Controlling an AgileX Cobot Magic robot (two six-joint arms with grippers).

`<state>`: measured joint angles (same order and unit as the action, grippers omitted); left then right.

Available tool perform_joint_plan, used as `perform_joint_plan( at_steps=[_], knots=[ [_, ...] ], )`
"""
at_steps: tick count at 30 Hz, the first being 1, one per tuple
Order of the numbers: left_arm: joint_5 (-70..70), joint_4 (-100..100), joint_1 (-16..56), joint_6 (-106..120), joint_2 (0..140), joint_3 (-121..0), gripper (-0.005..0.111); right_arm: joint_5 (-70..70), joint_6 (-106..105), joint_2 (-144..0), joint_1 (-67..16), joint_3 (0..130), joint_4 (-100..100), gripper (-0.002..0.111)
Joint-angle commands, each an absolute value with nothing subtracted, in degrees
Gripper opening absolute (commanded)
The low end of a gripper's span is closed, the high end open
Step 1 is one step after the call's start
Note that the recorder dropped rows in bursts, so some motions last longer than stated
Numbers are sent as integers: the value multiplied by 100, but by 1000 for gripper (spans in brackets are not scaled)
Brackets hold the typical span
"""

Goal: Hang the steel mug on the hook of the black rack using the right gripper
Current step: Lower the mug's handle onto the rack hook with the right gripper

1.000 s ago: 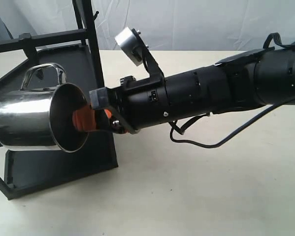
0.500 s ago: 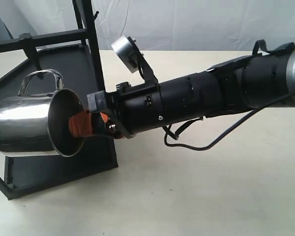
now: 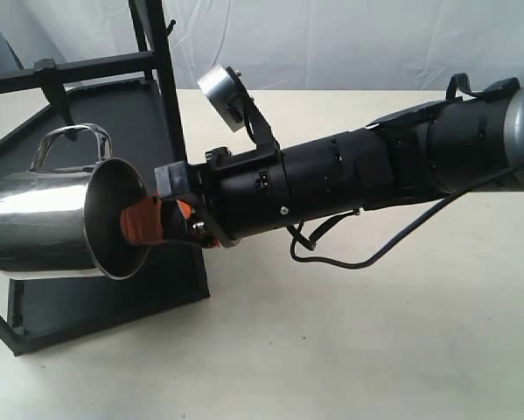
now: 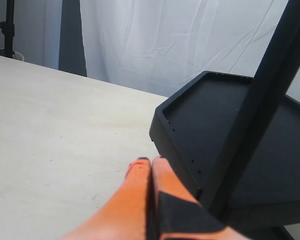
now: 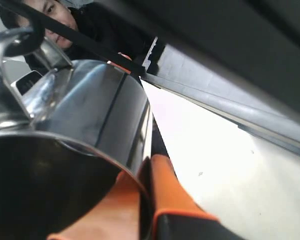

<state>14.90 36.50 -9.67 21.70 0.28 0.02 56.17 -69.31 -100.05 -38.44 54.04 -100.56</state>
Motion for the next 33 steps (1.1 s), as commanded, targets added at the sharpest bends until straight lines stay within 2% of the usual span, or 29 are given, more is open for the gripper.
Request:
perform_joint_plan(
  at_steps=[1,25,27,31,33],
  knots=[
    [1460,3687,-967,2180,0,0,2,5405,-6897,-10038,-3829,5405,-9995,-1],
    [1460,3675,-967,2180,0,0,2,5486,-6882,-10038,-3829,5405,-9995,-1],
    [1460,3675,-967,2180,0,0,2,5486,-6818,-10038,-3829,5405,-9995,7],
    [1460,3675,-967,2180,0,0,2,5486,-6726,-10038,-3829,5405,-9995,33],
    [1460,3675,-967,2180,0,0,2,5486,-6726,-10038,-3829,5405,-9995,36]
  ],
)
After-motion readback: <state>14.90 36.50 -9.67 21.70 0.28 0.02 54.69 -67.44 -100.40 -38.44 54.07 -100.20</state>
